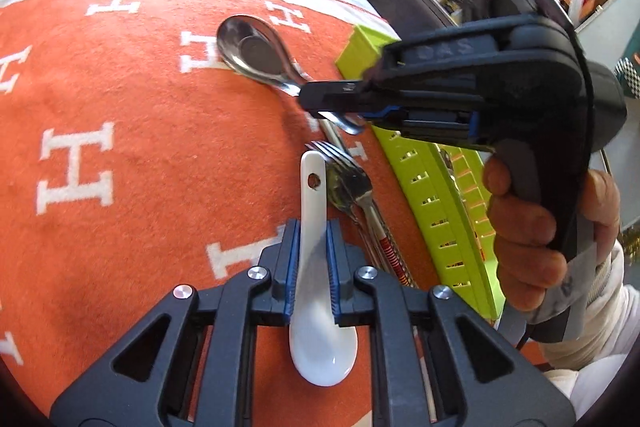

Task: Organize utensils
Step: 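Grasp the white ceramic spoon with the left tool while the right tool grasps a metal spoon, then carry the metal spoon into the tray with the right tool while the left tool drops the ceramic spoon there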

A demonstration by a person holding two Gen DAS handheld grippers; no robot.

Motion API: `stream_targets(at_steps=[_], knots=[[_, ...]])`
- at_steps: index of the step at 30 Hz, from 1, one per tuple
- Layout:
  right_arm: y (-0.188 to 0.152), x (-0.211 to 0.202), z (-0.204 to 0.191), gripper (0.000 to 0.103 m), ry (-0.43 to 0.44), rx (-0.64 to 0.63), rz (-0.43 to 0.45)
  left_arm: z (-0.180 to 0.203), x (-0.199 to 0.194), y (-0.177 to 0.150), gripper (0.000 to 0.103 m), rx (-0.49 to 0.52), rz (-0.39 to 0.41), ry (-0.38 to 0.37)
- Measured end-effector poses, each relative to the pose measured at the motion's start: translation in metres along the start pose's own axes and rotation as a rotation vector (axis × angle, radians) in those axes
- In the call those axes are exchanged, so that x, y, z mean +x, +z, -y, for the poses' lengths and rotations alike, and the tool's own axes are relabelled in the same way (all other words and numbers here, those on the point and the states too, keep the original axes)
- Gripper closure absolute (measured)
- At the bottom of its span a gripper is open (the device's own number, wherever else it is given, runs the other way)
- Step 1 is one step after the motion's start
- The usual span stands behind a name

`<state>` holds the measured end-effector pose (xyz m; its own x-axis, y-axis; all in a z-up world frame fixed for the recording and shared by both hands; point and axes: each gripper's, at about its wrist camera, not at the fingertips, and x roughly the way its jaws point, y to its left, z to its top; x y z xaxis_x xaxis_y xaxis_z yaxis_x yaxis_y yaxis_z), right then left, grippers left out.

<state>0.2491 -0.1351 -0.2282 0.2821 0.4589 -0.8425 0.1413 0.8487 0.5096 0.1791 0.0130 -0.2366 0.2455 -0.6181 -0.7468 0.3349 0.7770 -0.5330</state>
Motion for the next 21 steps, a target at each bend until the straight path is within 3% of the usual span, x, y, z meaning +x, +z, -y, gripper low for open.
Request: stream_targets(at_steps=[12, 21], knots=[[-0.039, -0.053, -0.001, 0.099, 0.037, -0.047, 0.071, -0.001, -0.025, -0.005, 0.096, -0.116, 0.029, 0.111], [-0.083, -0.112, 0.033, 0.100, 0.052, -0.042, 0.140, 0.033, -0.052, -0.013, 0.099, -0.107, 0.033, 0.135]])
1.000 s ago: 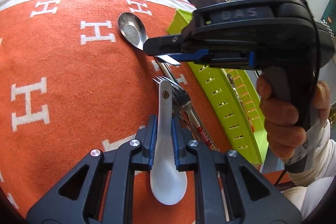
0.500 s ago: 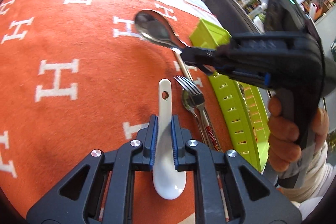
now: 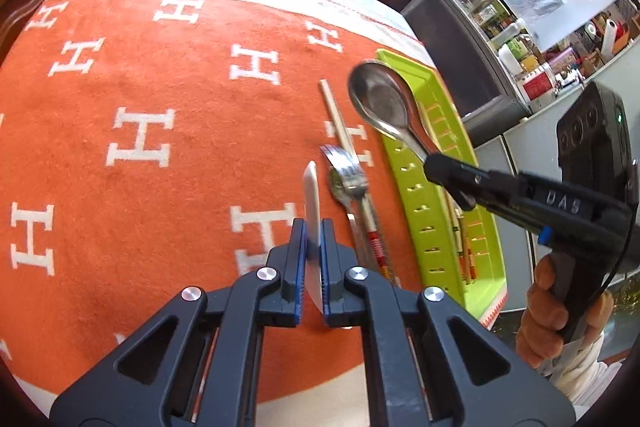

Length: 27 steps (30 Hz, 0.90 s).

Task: Organize utensils
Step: 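Carry the metal spoon into the tray with the right tool while the left tool drops the ceramic spoon there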

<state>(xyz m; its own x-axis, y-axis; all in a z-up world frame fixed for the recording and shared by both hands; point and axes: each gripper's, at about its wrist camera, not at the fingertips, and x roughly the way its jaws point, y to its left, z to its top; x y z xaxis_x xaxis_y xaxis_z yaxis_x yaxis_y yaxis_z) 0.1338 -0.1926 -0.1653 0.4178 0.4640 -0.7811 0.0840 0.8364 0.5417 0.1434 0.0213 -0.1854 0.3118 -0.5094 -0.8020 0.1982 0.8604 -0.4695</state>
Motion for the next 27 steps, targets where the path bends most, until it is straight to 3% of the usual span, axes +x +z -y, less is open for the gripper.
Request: stream_targets(at_steps=[6, 12, 19, 27], knots=[[-0.018, -0.052, 0.039, 0.099, -0.015, 0.033, 0.078, 0.047, -0.029, 0.000, 0.099, 0.109, 0.035, -0.001], [-0.022, -0.097, 0.087, 0.099, -0.089, 0.089, 0.185, 0.099, -0.045, 0.009, 0.099, 0.203, 0.024, -0.035], [-0.025, -0.109, 0.121, 0.099, -0.182, 0.132, 0.258, 0.155, -0.015, 0.027, 0.099, 0.301, -0.066, 0.004], [-0.019, -0.098, 0.120, 0.099, -0.225, 0.109, 0.283, 0.166, 0.044, 0.037, 0.099, 0.332, -0.190, 0.065]])
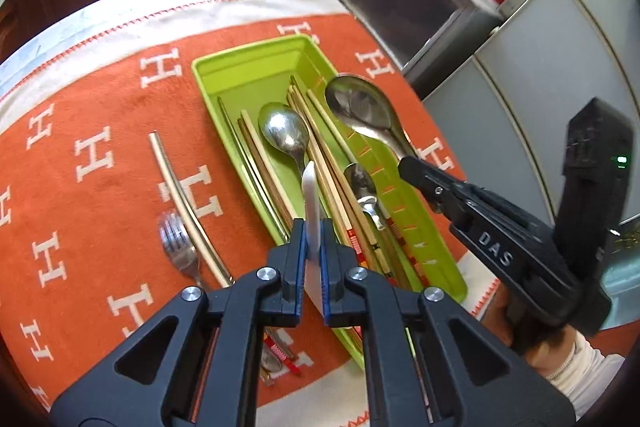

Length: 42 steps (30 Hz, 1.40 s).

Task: Organize utensils
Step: 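Carry the metal spoon into the tray with the right tool while the left tool drops the ceramic spoon there, then grasp a metal fork with the right tool beside the tray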

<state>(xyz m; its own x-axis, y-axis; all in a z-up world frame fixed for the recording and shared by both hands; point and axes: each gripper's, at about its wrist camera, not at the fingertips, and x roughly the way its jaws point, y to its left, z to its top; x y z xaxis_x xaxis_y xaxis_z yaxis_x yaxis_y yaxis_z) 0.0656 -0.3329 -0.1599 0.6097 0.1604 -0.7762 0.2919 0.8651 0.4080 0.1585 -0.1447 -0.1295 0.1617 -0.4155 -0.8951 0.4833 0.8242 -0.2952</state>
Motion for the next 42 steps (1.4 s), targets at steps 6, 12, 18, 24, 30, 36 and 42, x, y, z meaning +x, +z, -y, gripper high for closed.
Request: stream_targets(at_steps=[6, 12, 18, 24, 30, 36, 42], knots=[[0.006, 0.024, -0.018, 0.099, -0.030, -0.021, 0.001, -0.005, 0.020, 0.008, 0.099, -0.012, -0.010, 0.035], [0.004, 0.039, -0.035, 0.094, -0.063, -0.090, -0.011, -0.013, 0.014, 0.009, 0.096, -0.041, 0.013, 0.042], [-0.004, 0.042, -0.039, 0.091, -0.053, -0.146, -0.037, -0.018, -0.014, 0.001, 0.076, -0.055, 0.082, 0.064], [-0.012, 0.033, -0.040, 0.086, -0.039, -0.167, -0.047, -0.026, -0.034, -0.012, 0.076, -0.078, 0.097, 0.087], [-0.025, 0.021, -0.043, 0.086, -0.015, -0.174, -0.071, -0.036, -0.046, -0.030, 0.076, -0.098, 0.106, 0.121], [-0.038, 0.012, -0.048, 0.086, 0.002, -0.200, -0.089, -0.050, -0.055, -0.052, 0.076, -0.137, 0.110, 0.142], [-0.046, 0.003, -0.059, 0.086, 0.028, -0.232, -0.092, -0.061, -0.063, -0.072, 0.076, -0.165, 0.119, 0.160]])
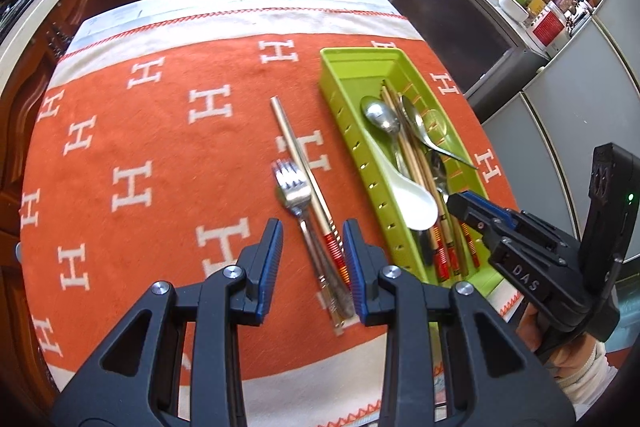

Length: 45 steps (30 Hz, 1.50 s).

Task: Organize utensils
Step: 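Grasp a metal fork with the right tool beside the tray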

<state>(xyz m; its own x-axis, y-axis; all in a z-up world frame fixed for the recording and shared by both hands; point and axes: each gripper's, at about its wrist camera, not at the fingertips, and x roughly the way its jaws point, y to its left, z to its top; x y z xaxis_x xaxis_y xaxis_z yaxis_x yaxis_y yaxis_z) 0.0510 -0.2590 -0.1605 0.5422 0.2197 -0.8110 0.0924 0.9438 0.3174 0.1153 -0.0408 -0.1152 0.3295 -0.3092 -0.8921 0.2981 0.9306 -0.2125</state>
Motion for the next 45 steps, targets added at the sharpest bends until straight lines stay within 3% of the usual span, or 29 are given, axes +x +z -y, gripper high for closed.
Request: stream_targets(at_steps=[12, 19, 34, 45], knots=[[-0.003, -0.003, -0.059, 0.082, 0.094, -0.160, -0.011, -0.033, -0.005, -0.028, 0.076, -0.066, 0.001, 0.015], [-0.002, 0.023, -0.093, 0.082, 0.128, -0.241, -0.083, -0.048, -0.002, -0.038, 0.076, -0.097, 0.004, 0.005], [0.010, 0.095, -0.131, 0.082, 0.049, -0.306, -0.196, -0.084, 0.016, -0.046, 0.076, -0.171, -0.009, -0.049], [0.003, 0.121, -0.138, 0.097, 0.003, -0.332, -0.208, -0.093, 0.030, -0.046, 0.075, -0.192, -0.023, -0.067]])
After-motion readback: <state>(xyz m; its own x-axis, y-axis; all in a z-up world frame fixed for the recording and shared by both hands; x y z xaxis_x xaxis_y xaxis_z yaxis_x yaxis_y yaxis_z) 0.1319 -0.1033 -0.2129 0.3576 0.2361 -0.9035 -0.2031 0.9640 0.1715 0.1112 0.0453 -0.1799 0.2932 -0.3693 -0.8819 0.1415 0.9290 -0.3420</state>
